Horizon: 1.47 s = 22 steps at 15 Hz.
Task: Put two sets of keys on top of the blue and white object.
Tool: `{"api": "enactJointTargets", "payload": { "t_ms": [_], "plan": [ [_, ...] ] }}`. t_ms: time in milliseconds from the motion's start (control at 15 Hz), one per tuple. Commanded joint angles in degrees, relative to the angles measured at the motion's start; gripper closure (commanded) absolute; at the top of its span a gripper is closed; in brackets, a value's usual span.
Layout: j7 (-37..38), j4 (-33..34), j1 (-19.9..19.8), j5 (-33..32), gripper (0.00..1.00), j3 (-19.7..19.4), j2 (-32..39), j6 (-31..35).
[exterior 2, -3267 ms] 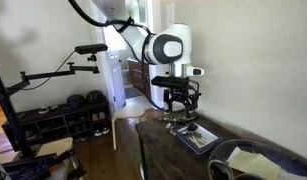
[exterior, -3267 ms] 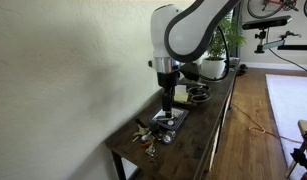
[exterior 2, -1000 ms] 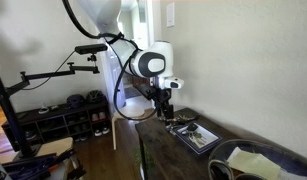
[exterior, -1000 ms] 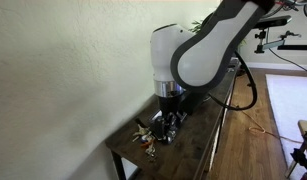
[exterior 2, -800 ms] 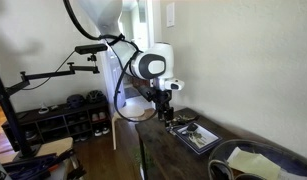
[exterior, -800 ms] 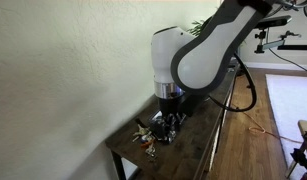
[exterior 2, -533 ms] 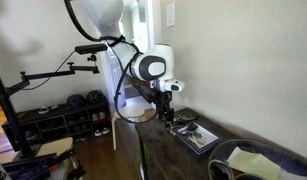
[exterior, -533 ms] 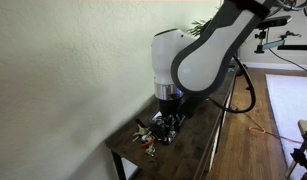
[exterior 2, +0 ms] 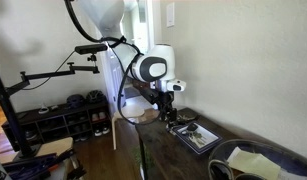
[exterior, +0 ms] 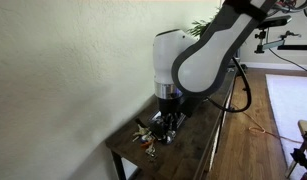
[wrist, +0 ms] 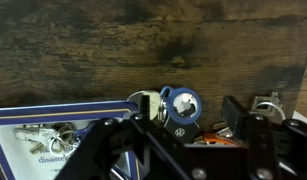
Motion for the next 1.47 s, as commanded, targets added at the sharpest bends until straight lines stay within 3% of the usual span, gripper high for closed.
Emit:
{"api": "enactJointTargets", "payload": {
  "t_ms": [0,333,667,733,867,1067,1400],
  "plan": [
    [-1.5,-0.4,0.0,0.5,0.55,-0.5,0.2,1.9],
    [-2.8,-0.7,0.3,-0.4,0.88,-0.6,0.3,3.5],
    [-4.3,-0.8,0.3,-1.1,0.98,-1.0,0.3,5.0],
    [-4.6,-0.9,0.3,-1.1,0.92,-1.1,0.3,4.9],
    [-5.1,-1.0,0.2,-1.0,0.69,-1.0,0.2,4.4],
    [-4.9,-1.5,0.7,-1.1,0.54,-1.0,-0.3,3.8],
    [-5.0,-2.2,0.7,-0.5,0.21,-0.4,-0.5,3.7]
  ]
}}
